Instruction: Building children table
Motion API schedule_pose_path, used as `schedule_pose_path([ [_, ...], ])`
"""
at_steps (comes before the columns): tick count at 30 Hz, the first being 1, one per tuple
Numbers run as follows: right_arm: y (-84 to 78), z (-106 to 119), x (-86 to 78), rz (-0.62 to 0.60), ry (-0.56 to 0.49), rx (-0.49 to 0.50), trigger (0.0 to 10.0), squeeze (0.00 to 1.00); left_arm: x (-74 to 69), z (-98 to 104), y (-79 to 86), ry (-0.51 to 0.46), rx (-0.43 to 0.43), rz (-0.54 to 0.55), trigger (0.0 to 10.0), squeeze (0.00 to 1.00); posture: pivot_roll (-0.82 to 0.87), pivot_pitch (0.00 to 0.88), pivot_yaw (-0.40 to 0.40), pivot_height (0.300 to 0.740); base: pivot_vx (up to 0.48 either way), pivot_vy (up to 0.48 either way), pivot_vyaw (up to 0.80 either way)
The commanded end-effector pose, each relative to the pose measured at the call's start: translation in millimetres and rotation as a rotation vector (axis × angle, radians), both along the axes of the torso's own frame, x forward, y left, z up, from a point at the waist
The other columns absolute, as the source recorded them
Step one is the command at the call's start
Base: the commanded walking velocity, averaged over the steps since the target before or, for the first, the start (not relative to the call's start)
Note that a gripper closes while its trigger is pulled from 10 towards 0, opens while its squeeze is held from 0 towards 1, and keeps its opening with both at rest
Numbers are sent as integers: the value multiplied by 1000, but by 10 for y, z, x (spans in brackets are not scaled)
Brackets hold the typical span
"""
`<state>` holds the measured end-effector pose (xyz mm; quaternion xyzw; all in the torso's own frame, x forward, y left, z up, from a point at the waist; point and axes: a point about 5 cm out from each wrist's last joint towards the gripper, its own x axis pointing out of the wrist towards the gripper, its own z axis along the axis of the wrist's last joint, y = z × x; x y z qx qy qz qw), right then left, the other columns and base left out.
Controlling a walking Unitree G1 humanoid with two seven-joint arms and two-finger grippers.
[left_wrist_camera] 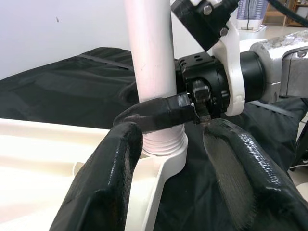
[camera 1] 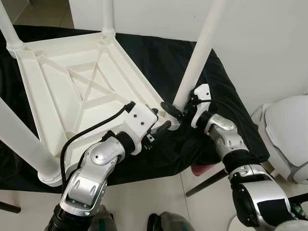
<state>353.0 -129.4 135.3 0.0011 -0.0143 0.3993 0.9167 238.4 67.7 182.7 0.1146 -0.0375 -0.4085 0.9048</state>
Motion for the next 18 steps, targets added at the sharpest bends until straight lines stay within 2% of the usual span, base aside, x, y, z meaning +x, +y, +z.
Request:
schedule_pose_path([
  [1, -36, 11, 14, 12, -5, -13, 0, 0, 15, 14, -38, -15, -9, 17, 10000, 0, 19, 23, -123, 740, 0, 0, 0],
  [9, -66, -72, -38, 7, 15, -10, 0, 0, 26, -21, -58, -6, -3, -1, 10000, 0, 6, 31, -124, 740, 0, 0, 0],
  [15, -63, -119, -56, -101, 18, 18, 0, 0, -35, -103, -104, 59, 0, -59, 10000, 0, -3, 39, -127, 740, 0, 0, 0],
  [16, -68, -136, -58, -162, 19, 24, 0, 0, -42, -120, -119, 73, -5, -68, 10000, 0, -5, 39, -126, 740, 0, 0, 0],
  [18, -68, -136, -58, -162, 19, 24, 0, 0, -42, -120, -119, 73, -5, -68, 10000, 0, -5, 39, -126, 740, 0, 0, 0],
])
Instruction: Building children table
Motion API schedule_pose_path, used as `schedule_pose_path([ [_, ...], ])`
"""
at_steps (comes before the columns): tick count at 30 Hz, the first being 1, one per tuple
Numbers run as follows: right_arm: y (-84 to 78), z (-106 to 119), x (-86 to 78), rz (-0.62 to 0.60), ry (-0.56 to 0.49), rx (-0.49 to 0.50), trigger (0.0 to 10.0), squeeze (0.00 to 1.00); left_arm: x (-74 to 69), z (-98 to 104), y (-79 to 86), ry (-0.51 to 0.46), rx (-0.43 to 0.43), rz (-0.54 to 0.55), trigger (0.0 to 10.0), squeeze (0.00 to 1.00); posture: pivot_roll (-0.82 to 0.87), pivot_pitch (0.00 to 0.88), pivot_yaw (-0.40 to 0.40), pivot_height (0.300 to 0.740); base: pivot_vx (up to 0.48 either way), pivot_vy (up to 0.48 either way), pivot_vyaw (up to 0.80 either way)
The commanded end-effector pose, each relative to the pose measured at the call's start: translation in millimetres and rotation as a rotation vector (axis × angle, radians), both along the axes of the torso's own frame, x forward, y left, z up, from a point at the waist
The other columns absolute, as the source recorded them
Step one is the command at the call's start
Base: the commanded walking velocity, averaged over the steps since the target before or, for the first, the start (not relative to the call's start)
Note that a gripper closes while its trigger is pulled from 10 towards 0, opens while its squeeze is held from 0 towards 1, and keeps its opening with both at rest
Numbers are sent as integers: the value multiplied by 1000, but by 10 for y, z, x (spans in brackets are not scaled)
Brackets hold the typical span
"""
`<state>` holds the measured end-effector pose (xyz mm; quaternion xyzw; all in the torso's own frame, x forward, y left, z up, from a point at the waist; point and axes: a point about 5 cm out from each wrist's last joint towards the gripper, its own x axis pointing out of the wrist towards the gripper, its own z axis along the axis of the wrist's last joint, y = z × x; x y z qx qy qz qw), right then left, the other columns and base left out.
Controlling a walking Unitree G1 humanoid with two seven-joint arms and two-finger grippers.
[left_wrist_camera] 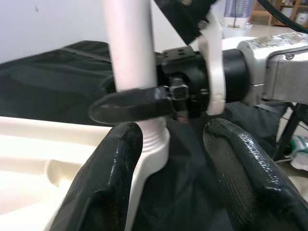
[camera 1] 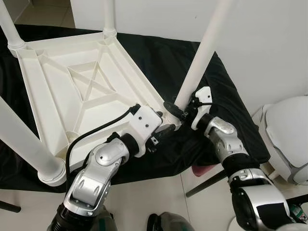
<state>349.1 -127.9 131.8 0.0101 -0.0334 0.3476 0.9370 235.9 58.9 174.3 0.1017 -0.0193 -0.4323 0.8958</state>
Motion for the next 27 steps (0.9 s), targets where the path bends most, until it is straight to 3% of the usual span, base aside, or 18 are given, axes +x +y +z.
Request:
schedule_pose_path([
  [1, -75, -109, -28, -106, 44, 1, 0, 0, -9, -46, -45, 31, -2, -22, 10000, 0, -7, 40, -126, 740, 0, 0, 0],
  [6, 157, -53, -158, -277, 3, 68, 0, 0, 17, -33, -47, 38, -25, -11, 10000, 0, -18, 30, -114, 740, 0, 0, 0],
  [10, 188, -32, -179, -322, 0, 87, 0, 0, 20, -27, -38, 33, -24, -7, 10000, 0, -18, 28, -114, 740, 0, 0, 0],
  [13, 242, -25, -238, -474, 2, 88, 0, 0, 41, -9, -13, 22, -30, 16, 10000, 0, -11, 20, -117, 740, 0, 0, 0],
  [19, 312, -58, -308, -514, 17, 95, 0, 0, 56, 4, -10, 14, -33, 29, 10000, 0, -4, 11, -121, 740, 0, 0, 0],
  [24, 280, -57, -298, -524, 24, 89, 0, 0, 56, 8, -8, 12, -34, 30, 10000, 0, -2, 5, -120, 740, 0, 0, 0],
  [25, 244, -58, -286, -526, 32, 93, 10000, 251, 56, 8, 2, 10, -31, 33, 10000, 0, 2, 1, -121, 740, 0, 0, 0],
  [26, 244, -58, -286, -526, 32, 93, 10000, 251, 56, 8, 2, 10, -31, 33, 10000, 0, 2, 1, -121, 740, 0, 0, 0],
  [27, 211, -49, -273, -515, 31, 95, 10000, 1000, 57, 8, 12, 8, -28, 36, 10000, 0, 2, 1, -121, 740, 0, 0, 0],
])
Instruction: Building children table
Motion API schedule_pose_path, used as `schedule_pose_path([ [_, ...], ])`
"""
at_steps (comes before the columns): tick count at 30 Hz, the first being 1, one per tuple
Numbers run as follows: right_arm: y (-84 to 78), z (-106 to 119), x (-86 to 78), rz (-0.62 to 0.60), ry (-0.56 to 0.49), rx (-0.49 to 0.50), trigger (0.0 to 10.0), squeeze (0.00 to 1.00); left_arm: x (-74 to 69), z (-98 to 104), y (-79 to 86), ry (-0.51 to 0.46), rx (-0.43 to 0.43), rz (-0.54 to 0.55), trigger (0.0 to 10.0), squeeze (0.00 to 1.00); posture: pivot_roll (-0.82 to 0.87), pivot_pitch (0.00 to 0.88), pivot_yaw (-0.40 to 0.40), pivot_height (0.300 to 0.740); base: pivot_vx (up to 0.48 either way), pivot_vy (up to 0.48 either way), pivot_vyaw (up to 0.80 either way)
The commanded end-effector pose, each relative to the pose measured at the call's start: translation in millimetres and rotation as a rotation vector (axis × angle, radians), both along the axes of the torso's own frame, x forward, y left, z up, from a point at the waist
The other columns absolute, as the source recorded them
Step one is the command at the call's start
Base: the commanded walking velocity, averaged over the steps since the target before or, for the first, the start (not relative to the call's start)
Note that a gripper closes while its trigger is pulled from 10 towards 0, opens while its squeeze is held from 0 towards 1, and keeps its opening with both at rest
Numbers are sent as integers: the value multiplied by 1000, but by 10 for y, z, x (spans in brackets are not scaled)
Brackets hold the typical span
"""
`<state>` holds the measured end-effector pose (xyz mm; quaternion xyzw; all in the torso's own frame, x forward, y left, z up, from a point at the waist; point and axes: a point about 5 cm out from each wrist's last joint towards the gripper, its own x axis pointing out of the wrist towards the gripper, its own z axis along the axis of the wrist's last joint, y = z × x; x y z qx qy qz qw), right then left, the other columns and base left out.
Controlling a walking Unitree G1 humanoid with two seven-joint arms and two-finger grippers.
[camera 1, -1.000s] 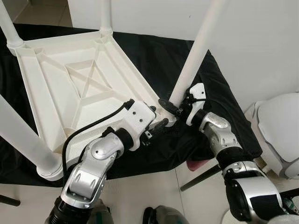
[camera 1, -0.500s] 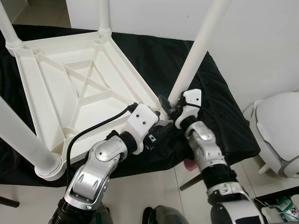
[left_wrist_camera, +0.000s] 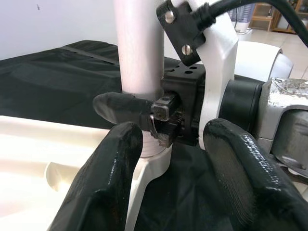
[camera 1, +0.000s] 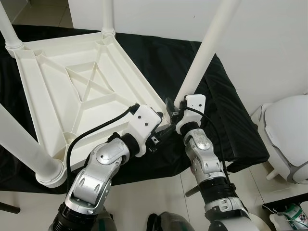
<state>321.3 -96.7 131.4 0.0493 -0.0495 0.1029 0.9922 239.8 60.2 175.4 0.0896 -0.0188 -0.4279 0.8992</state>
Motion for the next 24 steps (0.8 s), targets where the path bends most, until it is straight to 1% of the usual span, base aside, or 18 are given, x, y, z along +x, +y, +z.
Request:
schedule_pose_path([
  [1, -136, -31, 24, 11, 23, -8, 10000, 1000, 20, -1, 7, -4, -4, 28, 10000, 0, 2, 1, -121, 740, 0, 0, 0],
  [3, -136, -31, 24, 11, 23, -8, 10000, 1000, 20, -1, 7, -4, -4, 28, 10000, 0, 2, 1, -121, 740, 0, 0, 0],
  [4, -191, -2, 55, 58, 22, -20, 10000, 1000, 20, 5, 15, -6, -2, 30, 10000, 0, 4, 4, -117, 740, 0, 0, 0],
  [6, -213, 8, 67, 75, 24, -22, 10000, 1000, 19, 7, 16, -7, -1, 31, 10000, 0, 4, 4, -117, 740, 0, 0, 0],
  [7, -270, 54, 102, 114, 0, -56, 10000, 1000, 21, 18, 19, -11, -1, 32, 10000, 0, 5, 12, -115, 740, 0, 0, 0],
  [10, -297, 73, 121, 132, -5, -69, 10000, 1000, 23, 20, 24, -11, 0, 34, 10000, 0, 5, 12, -115, 740, 0, 0, 0],
  [11, -324, 102, 147, 170, -11, -81, 10000, 1000, 27, 25, 30, -13, 0, 37, 10000, 0, 4, 15, -113, 740, 0, 0, 0],
  [13, -324, 102, 147, 170, -11, -81, 10000, 1000, 27, 25, 30, -13, 0, 37, 10000, 0, 4, 15, -113, 740, 0, 0, 0],
  [14, -331, 125, 165, 239, -12, -93, 10000, 1000, 33, 32, 37, -15, 0, 41, 10000, 0, 5, 14, -112, 740, 0, 0, 0],
  [15, -324, 141, 171, 324, -13, -119, 10000, 0, 41, 42, 40, -18, -3, 43, 10000, 0, 5, 14, -112, 740, 0, 0, 0],
  [17, -307, 145, 169, 443, -8, -149, 10000, 0, 54, 55, 39, -23, -5, 45, 10000, 0, 8, 11, -112, 740, 0, 0, 0],
  [19, -291, 138, 165, 525, -8, -168, 10000, 0, 63, 62, 35, -26, -5, 45, 10000, 0, 9, 8, -109, 740, 0, 0, 0],
  [20, -291, 138, 165, 525, -8, -168, 10000, 0, 63, 62, 35, -26, -5, 45, 10000, 0, 9, 8, -109, 740, 0, 0, 0],
  [24, -282, 113, 174, 628, -1, -200, 10000, 0, 66, 75, 26, -33, -4, 41, 10000, 0, 17, 5, -109, 740, 0, 0, 0],
])
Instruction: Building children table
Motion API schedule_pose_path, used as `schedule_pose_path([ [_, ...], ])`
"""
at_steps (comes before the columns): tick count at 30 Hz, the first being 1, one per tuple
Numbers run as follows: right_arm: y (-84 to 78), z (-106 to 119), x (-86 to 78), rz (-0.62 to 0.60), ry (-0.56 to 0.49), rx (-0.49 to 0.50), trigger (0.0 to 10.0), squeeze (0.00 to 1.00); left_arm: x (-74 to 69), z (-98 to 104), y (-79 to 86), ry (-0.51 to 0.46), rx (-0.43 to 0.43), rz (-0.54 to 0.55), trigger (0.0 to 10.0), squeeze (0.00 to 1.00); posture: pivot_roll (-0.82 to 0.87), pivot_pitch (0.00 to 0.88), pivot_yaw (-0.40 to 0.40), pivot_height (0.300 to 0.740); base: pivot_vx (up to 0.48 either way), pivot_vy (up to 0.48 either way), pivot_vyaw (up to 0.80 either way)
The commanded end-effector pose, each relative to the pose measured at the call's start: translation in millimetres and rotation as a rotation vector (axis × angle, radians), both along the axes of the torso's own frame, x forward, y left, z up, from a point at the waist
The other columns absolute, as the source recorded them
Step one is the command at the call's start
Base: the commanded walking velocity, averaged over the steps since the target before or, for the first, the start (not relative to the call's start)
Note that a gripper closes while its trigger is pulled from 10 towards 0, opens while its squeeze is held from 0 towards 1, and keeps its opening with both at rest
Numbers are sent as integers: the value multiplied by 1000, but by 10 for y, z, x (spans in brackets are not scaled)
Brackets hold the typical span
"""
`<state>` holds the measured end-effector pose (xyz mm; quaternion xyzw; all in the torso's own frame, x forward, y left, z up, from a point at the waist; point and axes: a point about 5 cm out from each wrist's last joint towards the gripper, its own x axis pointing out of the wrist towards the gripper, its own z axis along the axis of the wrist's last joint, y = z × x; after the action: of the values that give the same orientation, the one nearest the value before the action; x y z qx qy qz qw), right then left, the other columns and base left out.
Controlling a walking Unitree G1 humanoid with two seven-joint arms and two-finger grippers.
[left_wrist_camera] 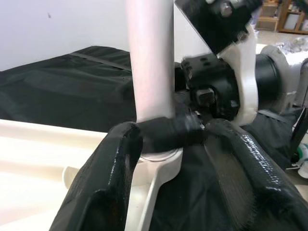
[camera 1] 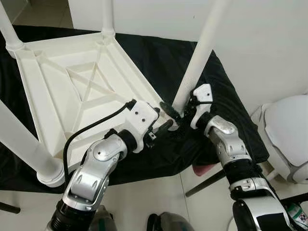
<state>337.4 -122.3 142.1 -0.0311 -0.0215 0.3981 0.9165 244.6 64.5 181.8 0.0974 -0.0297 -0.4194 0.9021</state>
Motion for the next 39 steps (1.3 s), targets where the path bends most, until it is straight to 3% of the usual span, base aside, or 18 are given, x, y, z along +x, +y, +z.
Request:
schedule_pose_path([
  [1, -26, 6, 13, 22, -4, -9, 10000, 0, 18, 11, -16, -5, -8, 25, 10000, 0, 17, 5, -109, 740, 0, 0, 0],
  [7, -38, -33, 40, 49, 13, -31, 10000, 0, 23, 22, -11, -11, -9, 27, 10000, 0, 21, 0, -108, 740, 0, 0, 0],
  [8, -49, -49, 51, 46, 21, -36, 6863, 0, 25, 29, -10, -14, -10, 28, 10000, 0, 25, 0, -107, 740, 0, 0, 0],
  [9, -62, -63, 61, 46, 28, -38, 4667, 0, 27, 33, -10, -15, -10, 29, 10000, 0, 25, 0, -107, 740, 0, 0, 0],
  [10, -80, -77, 70, 39, 41, -32, 0, 0, 27, 37, -12, -15, -11, 28, 10000, 0, 25, 0, -107, 740, 0, 0, 0],
  [22, -151, -171, 47, 20, 75, -8, 0, 0, 17, 32, -15, -12, -6, 16, 10000, 0, 20, 0, -97, 740, 0, 0, 0],
  [28, -170, -183, 29, -54, 69, 44, 0, 0, 2, 21, -26, -7, -5, 7, 10000, 0, 10, 8, -94, 740, 0, 0, 0],
  [29, -172, -183, 29, -88, 64, 50, 10000, 0, 1, 18, -26, -5, -4, 7, 10000, 0, 10, 8, -94, 740, 0, 0, 0],
  [39, -145, -149, 36, -297, 63, 81, 10000, 0, -9, -1, -32, 3, 0, 3, 10000, 0, -3, 16, -91, 740, 0, 0, 0],
])
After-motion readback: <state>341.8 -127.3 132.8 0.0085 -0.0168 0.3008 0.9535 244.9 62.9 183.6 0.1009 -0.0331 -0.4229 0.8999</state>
